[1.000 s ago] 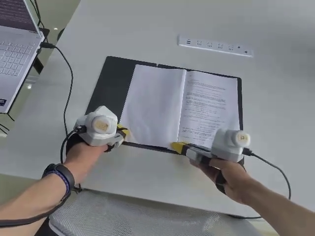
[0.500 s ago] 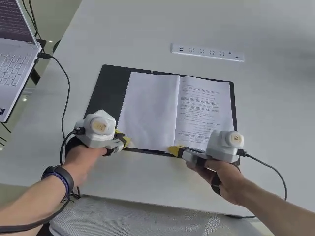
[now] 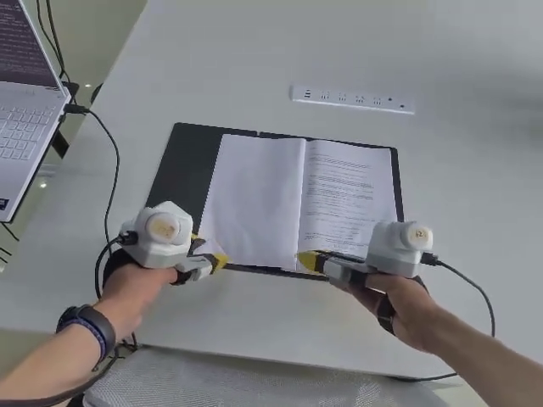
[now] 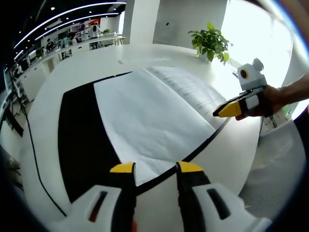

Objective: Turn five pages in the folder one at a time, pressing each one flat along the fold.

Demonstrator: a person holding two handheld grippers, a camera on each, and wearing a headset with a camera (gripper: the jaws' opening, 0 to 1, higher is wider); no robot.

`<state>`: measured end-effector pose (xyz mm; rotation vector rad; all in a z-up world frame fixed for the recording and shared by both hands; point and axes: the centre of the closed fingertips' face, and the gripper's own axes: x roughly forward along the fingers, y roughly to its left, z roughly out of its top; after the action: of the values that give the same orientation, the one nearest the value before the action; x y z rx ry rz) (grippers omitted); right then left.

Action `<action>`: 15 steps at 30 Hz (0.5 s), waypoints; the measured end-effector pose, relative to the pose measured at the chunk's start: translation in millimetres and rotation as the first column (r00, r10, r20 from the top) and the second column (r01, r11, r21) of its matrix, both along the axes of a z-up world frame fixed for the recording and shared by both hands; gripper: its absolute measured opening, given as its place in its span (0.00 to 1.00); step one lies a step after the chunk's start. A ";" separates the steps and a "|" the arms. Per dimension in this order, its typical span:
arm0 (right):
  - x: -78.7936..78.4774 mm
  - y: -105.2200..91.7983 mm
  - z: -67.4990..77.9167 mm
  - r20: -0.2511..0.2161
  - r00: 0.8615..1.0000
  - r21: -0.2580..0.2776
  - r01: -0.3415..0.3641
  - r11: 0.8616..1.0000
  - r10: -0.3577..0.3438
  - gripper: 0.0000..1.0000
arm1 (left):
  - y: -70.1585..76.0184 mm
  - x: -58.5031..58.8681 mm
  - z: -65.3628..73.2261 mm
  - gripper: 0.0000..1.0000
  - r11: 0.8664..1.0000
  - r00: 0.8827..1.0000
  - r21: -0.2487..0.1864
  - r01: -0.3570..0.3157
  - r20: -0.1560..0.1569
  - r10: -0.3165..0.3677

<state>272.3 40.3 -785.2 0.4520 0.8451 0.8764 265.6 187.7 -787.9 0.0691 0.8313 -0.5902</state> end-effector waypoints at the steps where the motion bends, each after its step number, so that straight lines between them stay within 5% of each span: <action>1: 1.7 -4.2 1.3 0.009 1.000 -0.006 0.006 1.000 -0.006 0.13 | 0.3 0.3 2.0 0.32 1.000 1.000 -0.002 -0.002 0.004 0.002; 15: 17.3 -56.5 27.0 0.119 0.992 -0.081 0.046 0.996 -0.036 0.25 | 1.3 11.9 34.3 0.40 1.000 0.998 -0.019 -0.019 0.064 0.020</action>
<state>289.6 -16.2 -758.2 0.3400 0.7590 0.8188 277.5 188.9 -753.5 0.0627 0.7632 -0.5747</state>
